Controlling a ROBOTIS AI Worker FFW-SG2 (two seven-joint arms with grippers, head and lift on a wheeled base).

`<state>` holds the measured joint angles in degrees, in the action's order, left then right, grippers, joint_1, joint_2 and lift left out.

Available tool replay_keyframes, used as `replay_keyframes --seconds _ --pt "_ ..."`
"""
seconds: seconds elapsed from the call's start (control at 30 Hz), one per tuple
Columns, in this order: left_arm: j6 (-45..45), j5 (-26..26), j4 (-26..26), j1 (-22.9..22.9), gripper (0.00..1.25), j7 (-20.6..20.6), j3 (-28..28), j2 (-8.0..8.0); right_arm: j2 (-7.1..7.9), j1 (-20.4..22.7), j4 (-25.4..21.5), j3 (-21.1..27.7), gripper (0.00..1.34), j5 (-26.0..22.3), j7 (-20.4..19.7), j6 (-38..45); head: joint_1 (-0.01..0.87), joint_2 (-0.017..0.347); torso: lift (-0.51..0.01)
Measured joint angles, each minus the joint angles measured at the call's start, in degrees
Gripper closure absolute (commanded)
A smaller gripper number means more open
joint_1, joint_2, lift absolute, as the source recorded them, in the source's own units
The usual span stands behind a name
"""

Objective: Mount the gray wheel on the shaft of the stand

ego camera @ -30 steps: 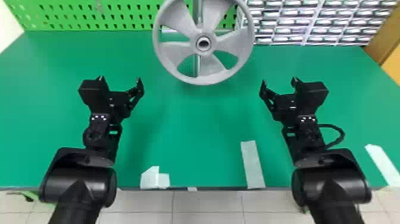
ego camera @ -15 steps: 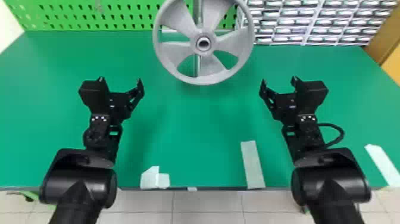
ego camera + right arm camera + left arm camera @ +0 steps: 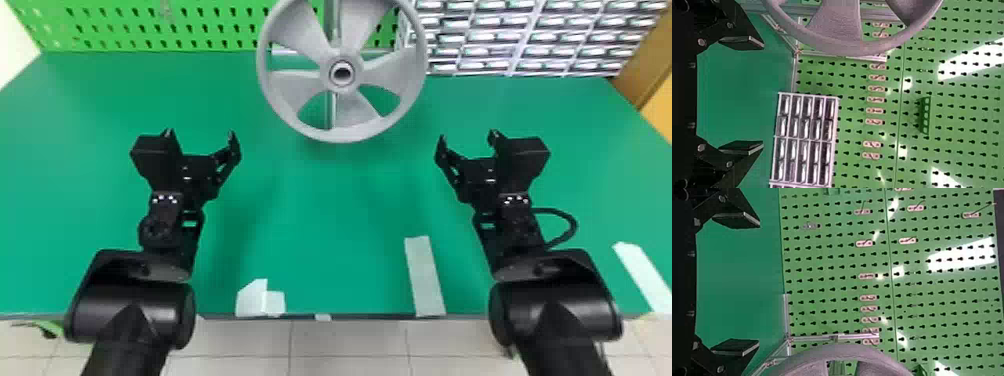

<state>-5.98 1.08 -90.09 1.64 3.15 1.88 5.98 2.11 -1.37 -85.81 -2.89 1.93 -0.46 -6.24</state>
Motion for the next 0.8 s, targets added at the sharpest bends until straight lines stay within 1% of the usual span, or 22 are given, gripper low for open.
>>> replay_keyframes --seconds 0.8 --pt "0.0 -0.37 0.0 -0.15 0.2 -0.25 -0.09 0.0 0.09 0.15 0.03 0.08 0.38 -0.08 0.02 0.0 0.865 0.052 -0.101"
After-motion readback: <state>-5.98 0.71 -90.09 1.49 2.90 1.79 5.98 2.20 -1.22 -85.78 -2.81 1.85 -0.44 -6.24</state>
